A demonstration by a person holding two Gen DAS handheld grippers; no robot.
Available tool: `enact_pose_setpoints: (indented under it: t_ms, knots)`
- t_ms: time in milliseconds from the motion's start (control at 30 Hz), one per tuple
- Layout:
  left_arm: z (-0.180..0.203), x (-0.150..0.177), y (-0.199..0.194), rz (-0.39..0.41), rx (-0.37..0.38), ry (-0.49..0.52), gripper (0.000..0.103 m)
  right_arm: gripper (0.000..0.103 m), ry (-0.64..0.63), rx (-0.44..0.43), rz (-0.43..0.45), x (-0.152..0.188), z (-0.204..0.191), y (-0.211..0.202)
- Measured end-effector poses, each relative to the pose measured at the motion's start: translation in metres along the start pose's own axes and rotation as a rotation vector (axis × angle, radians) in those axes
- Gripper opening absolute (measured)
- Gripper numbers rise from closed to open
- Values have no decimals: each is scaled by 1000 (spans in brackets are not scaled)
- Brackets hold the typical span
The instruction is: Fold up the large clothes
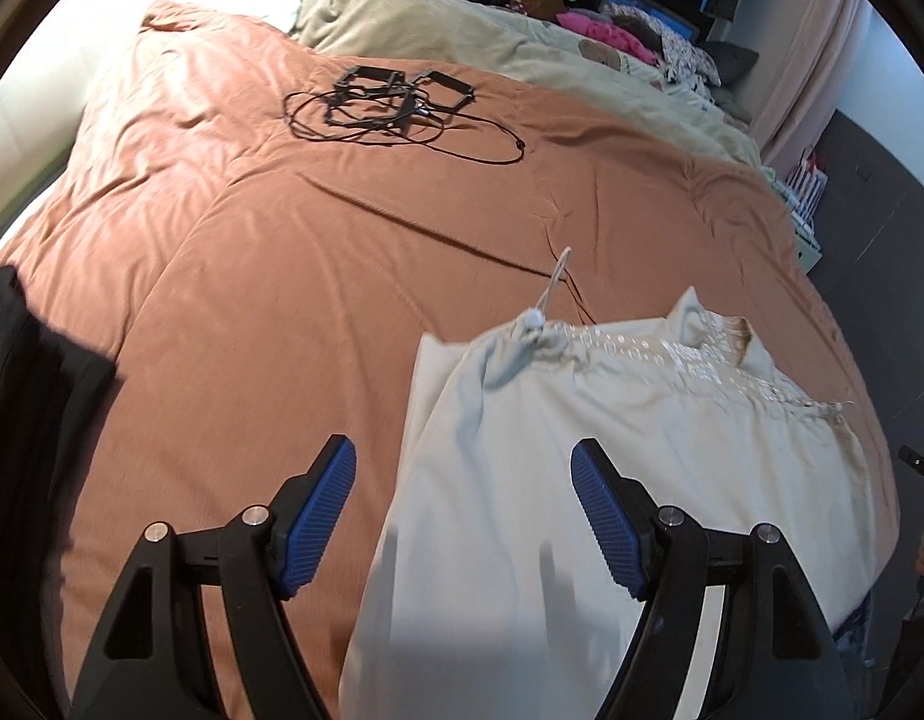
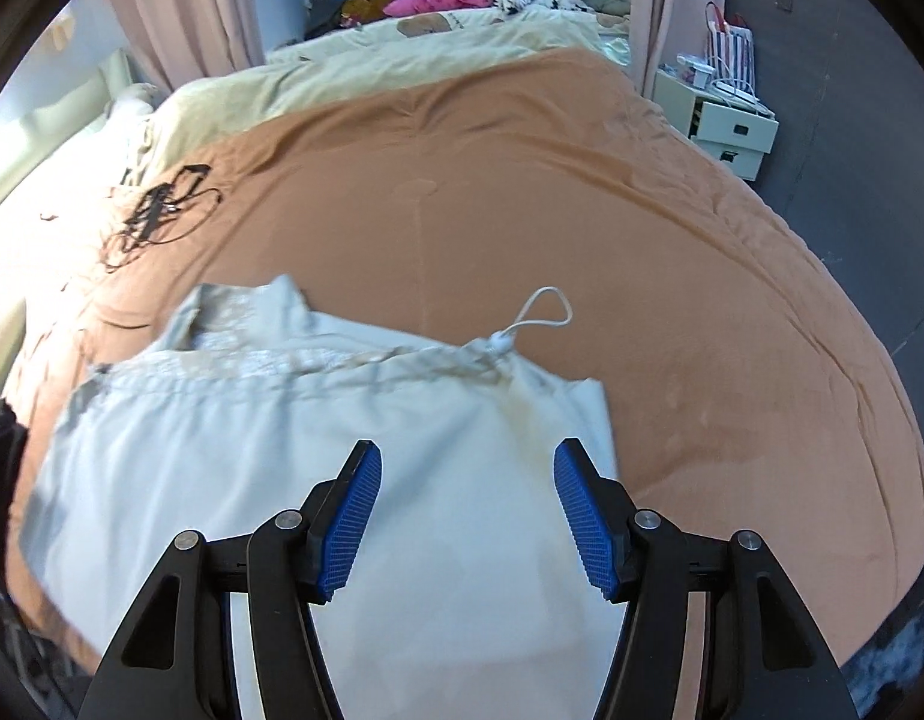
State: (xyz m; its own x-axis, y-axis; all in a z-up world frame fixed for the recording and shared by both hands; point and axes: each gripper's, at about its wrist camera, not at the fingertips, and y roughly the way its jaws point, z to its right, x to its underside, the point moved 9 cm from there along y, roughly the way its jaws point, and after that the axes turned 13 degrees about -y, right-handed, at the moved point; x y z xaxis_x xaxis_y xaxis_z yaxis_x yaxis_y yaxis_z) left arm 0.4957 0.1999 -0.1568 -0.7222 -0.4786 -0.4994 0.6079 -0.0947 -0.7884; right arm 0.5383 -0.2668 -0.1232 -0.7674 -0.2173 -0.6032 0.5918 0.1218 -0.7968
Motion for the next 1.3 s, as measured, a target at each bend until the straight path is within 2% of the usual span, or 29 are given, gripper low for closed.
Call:
enact_pose_setpoints:
  t_ms: [267,500,667,867,1133,1300]
  knots:
    - [-26,39,-45,14,31,-81,75,59,-31,-41,44,13,-41,-45]
    - [-46,75,-69,5,71,-170,75,59,-5,-138,77,43,-88,-76]
    - [-64,101,-58,-49,122,-253,75,59,-1,-202,60,70,-129,-80]
    - [-82,125,-36,-94,176,-348,75,57,-17,-250,15,99,-187,-63]
    - [-82,133,-3,-136,229,-414,75,49,-21,-289,-53,116,-241,-32]
    - [-78,129,17,-154,247,-432,75,48,-46,-270,-97,123,-263,-11]
